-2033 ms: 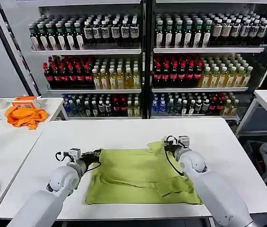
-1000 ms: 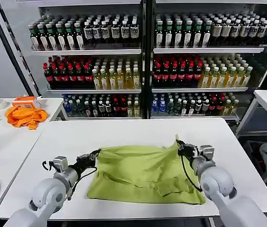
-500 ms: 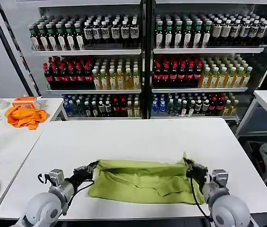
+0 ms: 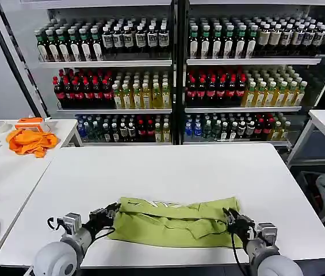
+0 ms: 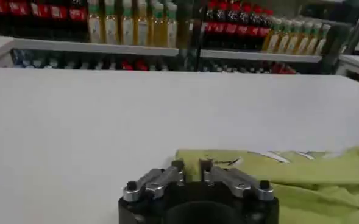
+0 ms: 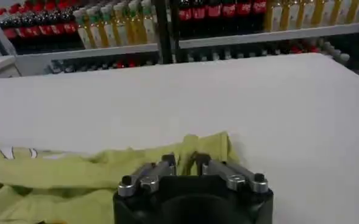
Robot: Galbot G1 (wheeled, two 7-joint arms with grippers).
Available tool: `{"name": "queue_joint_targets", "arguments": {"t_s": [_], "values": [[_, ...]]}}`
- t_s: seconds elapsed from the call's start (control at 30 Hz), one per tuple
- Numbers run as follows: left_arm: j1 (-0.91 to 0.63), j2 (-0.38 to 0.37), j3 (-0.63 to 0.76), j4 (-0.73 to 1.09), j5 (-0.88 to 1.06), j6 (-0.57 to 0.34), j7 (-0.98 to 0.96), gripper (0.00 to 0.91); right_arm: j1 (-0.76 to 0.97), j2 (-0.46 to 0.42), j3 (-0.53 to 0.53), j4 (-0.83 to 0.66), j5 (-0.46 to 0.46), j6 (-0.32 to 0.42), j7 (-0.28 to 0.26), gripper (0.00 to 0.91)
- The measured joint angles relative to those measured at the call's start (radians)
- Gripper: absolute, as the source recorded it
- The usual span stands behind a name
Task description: Fold and organize the clothes.
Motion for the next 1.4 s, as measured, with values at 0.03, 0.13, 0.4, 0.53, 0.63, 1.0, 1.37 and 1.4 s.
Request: {"name": "queue_joint_targets", "arguments": {"t_s": [0.03, 0.13, 0.4, 0.53, 0.63, 1.0, 1.37, 1.4], "values": [[0.004, -0.004, 0.000, -0.006, 0.004, -0.004, -0.005, 0.907, -0.007, 0.003, 0.004, 0.007, -0.005, 0.002, -0.001, 0.907], [0.018, -0.019, 0.002, -0.026, 0.016, -0.016, -0.023, 0.907, -0.026, 0.011, 0.013, 0.024, -0.020, 0.005, -0.002, 0.907], [0.026, -0.097, 0.023, -0.037, 0.039, -0.046, -0.096, 0.907, -0.068, 0.026, 0.021, 0.039, -0.055, 0.011, -0.011, 0.907], [0.019, -0.147, 0.036, -0.032, 0.056, -0.047, -0.129, 0.907, -0.077, 0.026, 0.025, 0.041, -0.066, 0.013, -0.014, 0.907], [0.019, -0.179, 0.047, -0.019, 0.078, -0.048, -0.146, 0.907, -0.080, 0.029, 0.027, 0.043, -0.072, 0.014, -0.015, 0.907], [0.013, -0.266, 0.085, 0.033, 0.174, -0.045, -0.177, 0.020, -0.077, 0.039, 0.023, 0.043, -0.079, 0.016, -0.015, 0.907], [0.031, -0.298, 0.093, 0.045, 0.189, -0.067, -0.165, 0.020, -0.068, 0.033, 0.034, 0.047, -0.077, 0.016, -0.011, 0.907], [0.034, -0.298, 0.091, 0.046, 0.188, -0.069, -0.162, 0.020, -0.068, 0.033, 0.034, 0.047, -0.077, 0.016, -0.010, 0.907]]}}
